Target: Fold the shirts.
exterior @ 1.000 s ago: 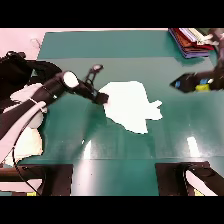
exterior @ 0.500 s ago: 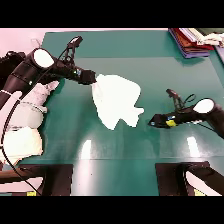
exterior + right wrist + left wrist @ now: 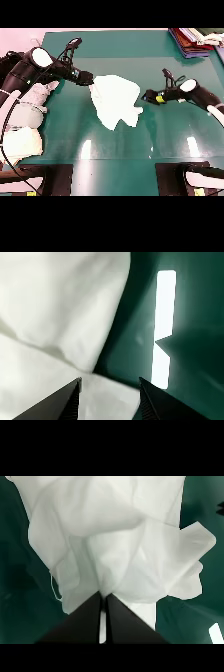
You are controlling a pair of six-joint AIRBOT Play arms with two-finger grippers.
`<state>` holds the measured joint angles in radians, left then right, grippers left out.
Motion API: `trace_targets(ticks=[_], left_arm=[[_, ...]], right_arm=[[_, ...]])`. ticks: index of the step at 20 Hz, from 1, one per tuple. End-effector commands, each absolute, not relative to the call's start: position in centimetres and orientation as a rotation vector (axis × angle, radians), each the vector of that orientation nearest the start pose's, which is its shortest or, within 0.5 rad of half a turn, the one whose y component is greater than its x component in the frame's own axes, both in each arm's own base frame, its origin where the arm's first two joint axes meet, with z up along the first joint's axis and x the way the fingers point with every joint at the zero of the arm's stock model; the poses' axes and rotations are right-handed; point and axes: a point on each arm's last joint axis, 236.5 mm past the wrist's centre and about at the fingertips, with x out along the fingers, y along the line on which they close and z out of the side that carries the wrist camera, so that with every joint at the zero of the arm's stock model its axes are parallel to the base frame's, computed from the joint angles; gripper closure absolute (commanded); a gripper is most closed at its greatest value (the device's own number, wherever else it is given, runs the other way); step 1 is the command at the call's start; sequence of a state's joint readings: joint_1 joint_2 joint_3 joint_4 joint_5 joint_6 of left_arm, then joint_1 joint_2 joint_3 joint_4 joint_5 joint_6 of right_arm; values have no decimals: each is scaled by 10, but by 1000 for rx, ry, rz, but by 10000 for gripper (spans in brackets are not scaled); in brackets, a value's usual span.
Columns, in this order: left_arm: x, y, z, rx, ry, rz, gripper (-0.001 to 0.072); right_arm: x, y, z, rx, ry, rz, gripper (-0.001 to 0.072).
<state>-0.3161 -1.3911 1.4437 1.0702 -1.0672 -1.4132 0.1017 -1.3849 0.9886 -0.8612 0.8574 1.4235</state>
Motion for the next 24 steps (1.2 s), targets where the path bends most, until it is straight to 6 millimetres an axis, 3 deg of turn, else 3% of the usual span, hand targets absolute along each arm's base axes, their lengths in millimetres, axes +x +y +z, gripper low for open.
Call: trace_targets(ticks=[1, 5, 6, 8, 9, 11, 12, 13, 15, 16, 18, 20, 22, 24], left_arm=[[415, -238, 104, -138, 1012, -637, 679], [415, -238, 104, -139, 1010, -636, 679], [416, -238, 104, -139, 1009, -636, 678], [415, -238, 104, -139, 1010, -636, 679], [416, -238, 104, -139, 1009, -636, 678], [417, -237, 110, -141, 995, -635, 679], [421, -233, 125, -146, 960, -631, 679], [425, -227, 151, -150, 897, -626, 679], [426, -208, 239, -153, 692, -614, 679], [418, -198, 287, -148, 581, -611, 679], [383, -183, 380, -110, 359, -619, 679], [339, -174, 446, -81, 190, -633, 680], [302, -166, 487, -72, 78, -636, 679], [286, -162, 502, -71, 30, -636, 680]], right_arm=[[445, 161, -45, 537, 1185, 349, 289], [469, 192, -59, 491, 1216, 419, 305], [474, 200, -61, 480, 1215, 434, 363], [482, 213, -62, 450, 1203, 460, 614], [485, 218, -58, 427, 1187, 484, 699], [493, 221, -32, 386, 1124, 523, 700], [498, 217, -3, 340, 1056, 546, 700], [502, 207, 31, 273, 988, 553, 701], [495, 178, 124, 134, 842, 548, 700], [479, 165, 182, 83, 756, 546, 700], [434, 146, 290, 9, 554, 532, 700], [381, 131, 375, -50, 370, 503, 701], [328, 116, 432, -63, 254, 461, 702], [296, 107, 459, -65, 194, 435, 702]])
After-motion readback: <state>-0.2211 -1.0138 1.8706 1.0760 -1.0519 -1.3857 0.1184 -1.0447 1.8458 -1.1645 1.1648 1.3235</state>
